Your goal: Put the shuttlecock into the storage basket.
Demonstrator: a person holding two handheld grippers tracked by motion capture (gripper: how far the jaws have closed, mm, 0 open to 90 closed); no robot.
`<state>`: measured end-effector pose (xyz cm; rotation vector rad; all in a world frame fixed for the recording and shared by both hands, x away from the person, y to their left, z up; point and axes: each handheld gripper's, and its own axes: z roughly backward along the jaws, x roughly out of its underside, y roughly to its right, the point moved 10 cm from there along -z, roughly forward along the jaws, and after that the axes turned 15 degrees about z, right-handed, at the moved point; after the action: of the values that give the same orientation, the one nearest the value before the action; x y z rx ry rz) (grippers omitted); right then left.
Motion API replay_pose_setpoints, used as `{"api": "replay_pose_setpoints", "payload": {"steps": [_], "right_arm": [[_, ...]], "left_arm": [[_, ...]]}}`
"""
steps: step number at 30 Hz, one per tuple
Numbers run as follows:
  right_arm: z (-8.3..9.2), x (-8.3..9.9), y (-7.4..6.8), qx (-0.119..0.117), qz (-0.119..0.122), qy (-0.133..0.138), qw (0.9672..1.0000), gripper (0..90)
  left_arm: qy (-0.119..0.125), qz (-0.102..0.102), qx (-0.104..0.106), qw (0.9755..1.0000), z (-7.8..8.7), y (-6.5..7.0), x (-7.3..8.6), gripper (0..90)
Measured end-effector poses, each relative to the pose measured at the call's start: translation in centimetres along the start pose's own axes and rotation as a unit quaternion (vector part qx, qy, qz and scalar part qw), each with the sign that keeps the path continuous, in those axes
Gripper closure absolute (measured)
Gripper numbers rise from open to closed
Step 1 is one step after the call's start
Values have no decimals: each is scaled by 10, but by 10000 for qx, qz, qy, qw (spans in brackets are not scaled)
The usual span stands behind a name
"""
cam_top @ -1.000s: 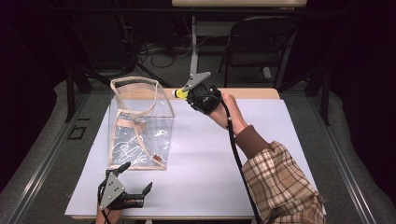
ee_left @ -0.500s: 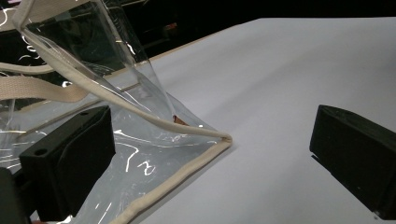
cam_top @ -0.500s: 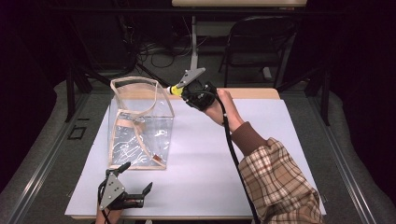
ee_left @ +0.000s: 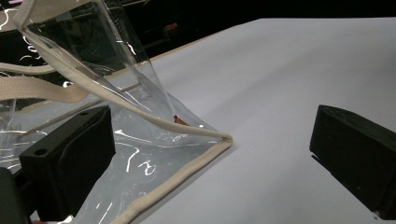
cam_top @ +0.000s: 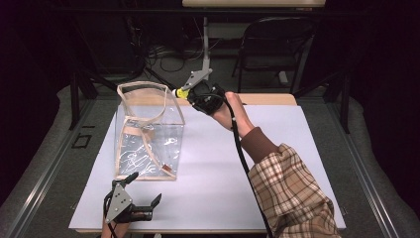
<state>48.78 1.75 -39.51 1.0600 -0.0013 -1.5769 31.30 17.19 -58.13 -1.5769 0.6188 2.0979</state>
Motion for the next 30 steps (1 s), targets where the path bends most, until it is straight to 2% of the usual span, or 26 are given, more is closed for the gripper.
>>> {"api": "replay_pose_setpoints", "payload": {"steps": [30], "right_arm": [[-14, -25, 1, -45, 198, 71, 9998, 899]], "left_arm": [[7, 11, 9, 10000, 1, 0, 0, 1]]}}
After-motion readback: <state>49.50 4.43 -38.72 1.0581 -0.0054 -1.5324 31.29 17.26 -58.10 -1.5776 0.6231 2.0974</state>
